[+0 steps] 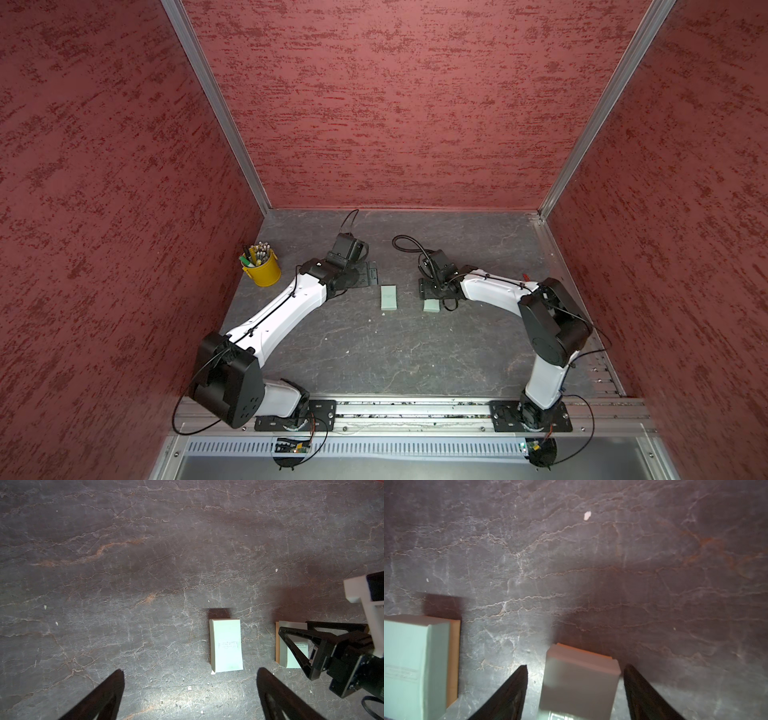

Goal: Take the rings out of the lift-off lid box
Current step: Pick up the jewelry box from the center of the board.

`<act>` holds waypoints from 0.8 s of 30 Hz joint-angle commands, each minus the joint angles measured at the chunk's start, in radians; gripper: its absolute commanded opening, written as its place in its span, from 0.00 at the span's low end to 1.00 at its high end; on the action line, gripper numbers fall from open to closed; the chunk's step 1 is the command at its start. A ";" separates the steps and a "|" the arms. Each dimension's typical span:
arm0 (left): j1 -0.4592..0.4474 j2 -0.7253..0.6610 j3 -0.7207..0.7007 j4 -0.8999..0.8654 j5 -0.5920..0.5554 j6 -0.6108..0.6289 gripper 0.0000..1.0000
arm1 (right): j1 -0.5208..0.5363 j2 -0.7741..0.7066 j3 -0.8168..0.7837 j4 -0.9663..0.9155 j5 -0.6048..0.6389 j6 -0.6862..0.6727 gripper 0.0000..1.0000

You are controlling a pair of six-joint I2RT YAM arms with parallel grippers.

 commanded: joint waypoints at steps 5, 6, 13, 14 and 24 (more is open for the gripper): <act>0.016 -0.028 -0.021 0.022 0.017 0.019 1.00 | 0.002 0.033 0.044 -0.022 0.009 0.004 0.62; 0.018 -0.028 -0.022 0.023 0.017 0.019 1.00 | 0.002 0.035 0.045 -0.023 0.007 0.004 0.61; 0.024 -0.029 -0.030 0.025 0.025 0.021 1.00 | 0.002 0.018 0.060 -0.046 0.012 -0.004 0.56; 0.025 -0.029 -0.030 0.025 0.029 0.022 1.00 | 0.002 0.015 0.061 -0.050 0.011 -0.008 0.56; 0.156 -0.053 -0.113 0.182 0.544 -0.006 0.94 | 0.001 -0.076 0.101 -0.061 -0.107 -0.071 0.52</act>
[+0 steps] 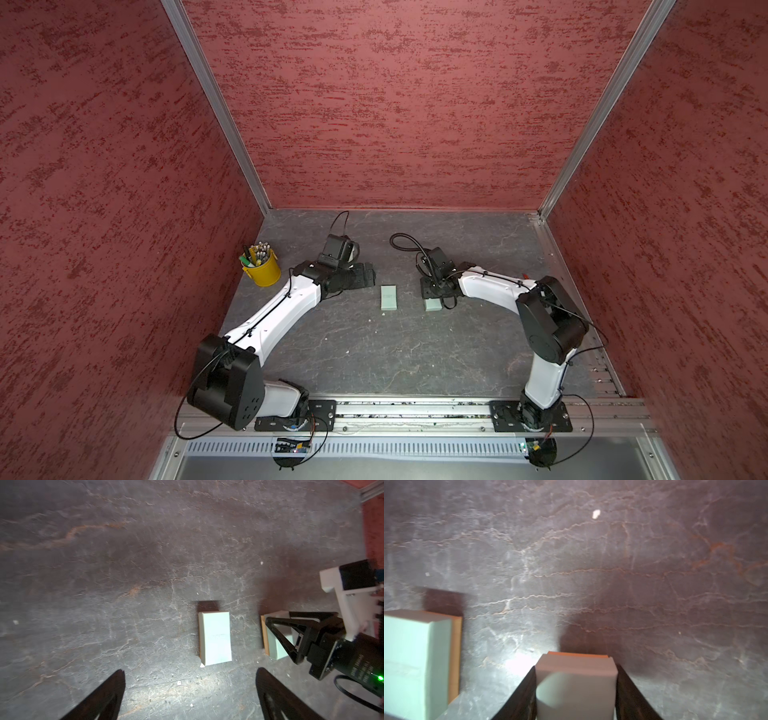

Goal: Take the rings out of the lift-off lid box
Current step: Pick up the jewelry box from the center of the board.

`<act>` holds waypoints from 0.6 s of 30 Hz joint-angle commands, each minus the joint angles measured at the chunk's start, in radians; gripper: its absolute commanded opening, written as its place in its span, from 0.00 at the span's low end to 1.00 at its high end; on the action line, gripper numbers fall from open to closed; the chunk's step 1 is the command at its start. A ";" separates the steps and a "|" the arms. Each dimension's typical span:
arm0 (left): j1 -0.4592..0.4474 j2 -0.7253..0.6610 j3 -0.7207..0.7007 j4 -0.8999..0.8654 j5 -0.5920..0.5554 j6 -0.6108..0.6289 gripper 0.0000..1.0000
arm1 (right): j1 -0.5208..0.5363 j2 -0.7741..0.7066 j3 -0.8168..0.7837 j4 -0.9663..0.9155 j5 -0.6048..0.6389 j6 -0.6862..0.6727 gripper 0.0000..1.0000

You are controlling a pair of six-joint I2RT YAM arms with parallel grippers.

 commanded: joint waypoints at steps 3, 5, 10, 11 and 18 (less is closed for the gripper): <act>0.068 -0.052 -0.065 0.202 0.478 -0.044 0.89 | -0.005 -0.114 0.085 0.016 -0.200 -0.071 0.51; 0.071 -0.072 -0.093 0.299 0.601 -0.084 0.89 | -0.014 -0.133 0.120 0.017 -0.311 -0.090 0.51; 0.074 -0.091 -0.184 0.643 0.836 -0.277 0.89 | -0.068 -0.182 0.202 0.035 -0.547 -0.077 0.51; 0.073 -0.089 -0.198 0.711 0.863 -0.317 0.89 | -0.084 -0.194 0.209 0.052 -0.603 -0.064 0.51; 0.024 -0.060 -0.224 1.019 0.917 -0.498 0.95 | -0.181 -0.255 0.210 0.238 -0.925 0.080 0.50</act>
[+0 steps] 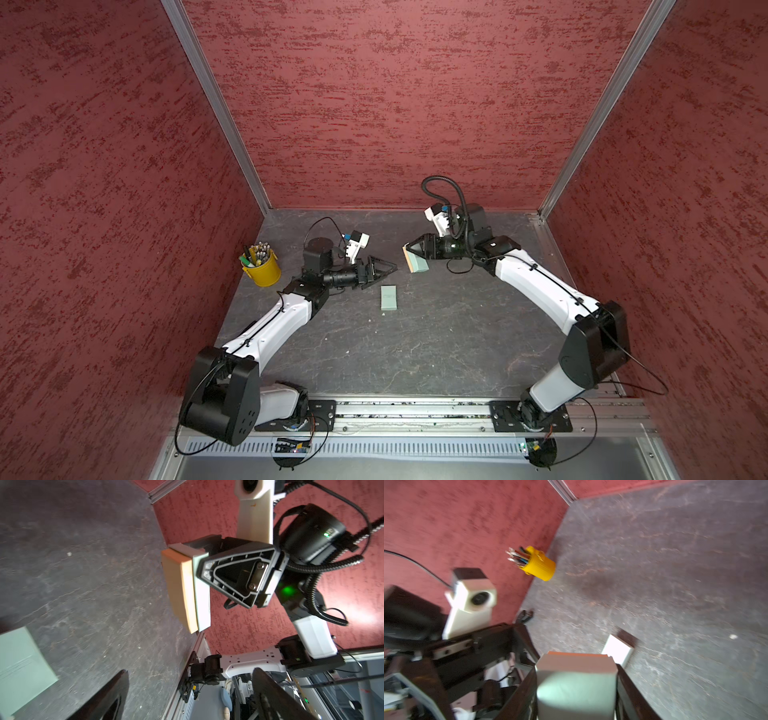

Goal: Take the rings out of the lift-off lid box
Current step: Pick up the jewelry box from the center of the board, then open the lid on the jewelry box.

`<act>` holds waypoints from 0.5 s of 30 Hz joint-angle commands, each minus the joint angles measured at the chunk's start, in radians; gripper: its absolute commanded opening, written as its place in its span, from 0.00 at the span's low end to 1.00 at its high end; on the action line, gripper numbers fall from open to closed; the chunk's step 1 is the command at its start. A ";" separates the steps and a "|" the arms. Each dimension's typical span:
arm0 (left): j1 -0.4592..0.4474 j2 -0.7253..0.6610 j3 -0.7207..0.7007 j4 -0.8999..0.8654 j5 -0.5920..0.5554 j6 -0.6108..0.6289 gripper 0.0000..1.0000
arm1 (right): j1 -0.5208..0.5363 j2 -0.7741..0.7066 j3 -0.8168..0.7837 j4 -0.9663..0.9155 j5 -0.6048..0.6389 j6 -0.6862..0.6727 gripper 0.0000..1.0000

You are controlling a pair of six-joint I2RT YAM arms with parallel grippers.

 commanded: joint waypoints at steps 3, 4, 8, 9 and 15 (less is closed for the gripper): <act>-0.038 0.048 -0.001 0.363 0.070 -0.188 0.95 | -0.037 -0.041 -0.015 0.221 -0.295 0.160 0.49; -0.042 0.062 -0.007 0.419 0.069 -0.223 0.95 | -0.041 -0.049 -0.032 0.270 -0.321 0.192 0.49; -0.056 0.117 -0.003 0.572 0.063 -0.322 0.93 | -0.053 -0.079 -0.091 0.441 -0.386 0.310 0.49; -0.059 0.127 0.000 0.594 0.058 -0.334 0.93 | -0.055 -0.082 -0.097 0.457 -0.393 0.323 0.50; -0.065 0.177 0.032 0.666 0.041 -0.391 0.87 | -0.057 -0.106 -0.159 0.616 -0.433 0.431 0.50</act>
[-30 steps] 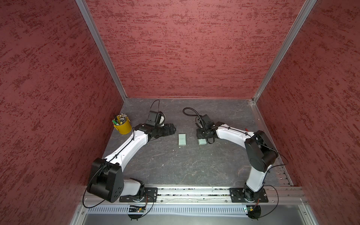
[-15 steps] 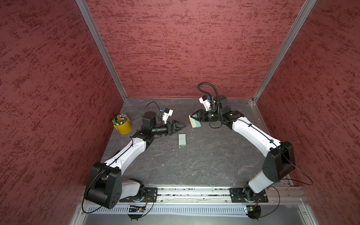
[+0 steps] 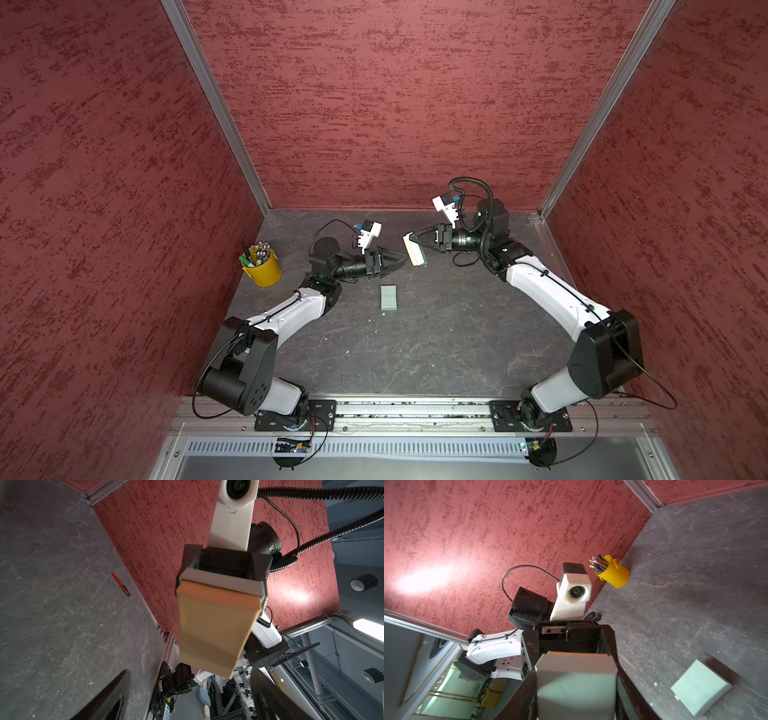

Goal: Take the rings out of the lift-off lid box
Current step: Open the lid on the jewelry box.

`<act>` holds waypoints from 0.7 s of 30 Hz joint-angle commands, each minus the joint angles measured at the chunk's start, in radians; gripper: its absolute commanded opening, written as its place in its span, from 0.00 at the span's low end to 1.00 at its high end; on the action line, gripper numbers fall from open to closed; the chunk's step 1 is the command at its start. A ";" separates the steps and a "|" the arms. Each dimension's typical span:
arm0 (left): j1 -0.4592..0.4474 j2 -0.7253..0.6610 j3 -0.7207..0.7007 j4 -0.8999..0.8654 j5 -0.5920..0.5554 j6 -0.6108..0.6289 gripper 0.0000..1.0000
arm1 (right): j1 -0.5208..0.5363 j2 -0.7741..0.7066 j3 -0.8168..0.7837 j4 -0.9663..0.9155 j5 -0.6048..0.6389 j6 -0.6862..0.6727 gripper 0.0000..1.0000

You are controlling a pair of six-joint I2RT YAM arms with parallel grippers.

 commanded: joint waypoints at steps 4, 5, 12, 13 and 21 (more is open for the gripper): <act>-0.006 0.038 0.032 0.158 -0.016 -0.091 0.85 | -0.007 -0.037 -0.036 0.174 -0.059 0.104 0.50; -0.007 0.043 0.035 0.172 -0.013 -0.101 0.84 | -0.007 -0.036 -0.040 0.178 -0.060 0.104 0.50; -0.025 0.056 0.039 0.193 -0.003 -0.114 0.84 | -0.007 -0.023 -0.049 0.204 -0.057 0.117 0.50; -0.025 0.055 0.039 0.193 -0.002 -0.115 0.84 | -0.007 -0.020 -0.050 0.207 -0.057 0.117 0.50; -0.017 0.044 0.026 0.215 -0.010 -0.125 0.89 | -0.008 -0.011 -0.068 0.241 -0.060 0.135 0.49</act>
